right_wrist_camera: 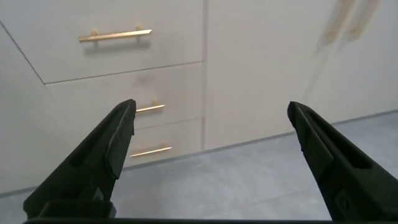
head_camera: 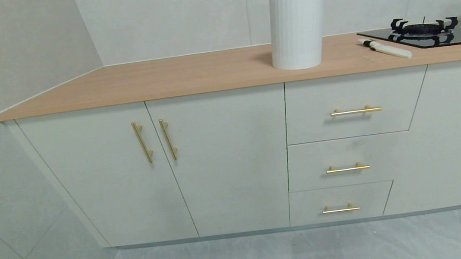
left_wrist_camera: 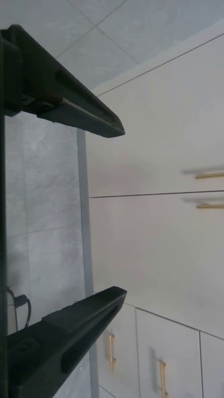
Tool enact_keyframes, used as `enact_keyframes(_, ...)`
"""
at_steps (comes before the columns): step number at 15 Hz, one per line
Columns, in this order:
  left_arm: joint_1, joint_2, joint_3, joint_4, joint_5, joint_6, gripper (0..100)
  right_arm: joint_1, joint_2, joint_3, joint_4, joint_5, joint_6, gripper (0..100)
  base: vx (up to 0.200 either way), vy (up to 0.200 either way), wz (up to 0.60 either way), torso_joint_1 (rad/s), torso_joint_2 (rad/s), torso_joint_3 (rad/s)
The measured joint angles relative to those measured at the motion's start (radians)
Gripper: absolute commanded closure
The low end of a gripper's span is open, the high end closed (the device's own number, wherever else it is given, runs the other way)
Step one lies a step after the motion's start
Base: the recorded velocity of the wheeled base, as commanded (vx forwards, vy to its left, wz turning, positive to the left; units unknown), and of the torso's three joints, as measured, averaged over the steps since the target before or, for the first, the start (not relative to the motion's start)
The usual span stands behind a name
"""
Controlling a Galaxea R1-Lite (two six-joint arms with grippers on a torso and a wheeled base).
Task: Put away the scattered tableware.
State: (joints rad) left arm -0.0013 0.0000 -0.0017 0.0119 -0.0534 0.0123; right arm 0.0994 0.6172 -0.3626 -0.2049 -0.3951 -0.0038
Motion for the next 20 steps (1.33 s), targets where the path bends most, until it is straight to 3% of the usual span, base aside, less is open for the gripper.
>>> enact_keyframes(3,0.0,0.0,0.0,0.0,0.0,0.0,0,-0.049,-0.313,-0.08,0.294,0.012,-0.073,0,0.0,0.0,0.0,0.0,0.0,0.0)
enact_keyframes(6,-0.001,0.0,0.0,0.0,0.0,0.0,0,-0.087,-0.522,-0.1,0.383,0.137,-0.111,0,0.0,0.0,0.0,0.0,0.0,0.0)
enact_keyframes(10,0.0,0.0,0.0,0.0,0.0,0.0,0,-0.099,-0.604,0.021,0.37,0.187,-0.093,0,0.0,0.0,0.0,0.0,0.0,0.0)
enact_keyframes(15,0.0,0.0,0.0,0.0,0.0,0.0,0,-0.1,-0.619,0.324,0.11,0.353,-0.015,0,0.0,0.0,0.0,0.0,0.0,0.0)
enact_keyframes(20,0.0,0.0,0.0,0.0,0.0,0.001,0,-0.1,-0.62,0.36,0.2,0.379,-0.008,0,0.0,0.0,0.0,0.0,0.0,0.0)
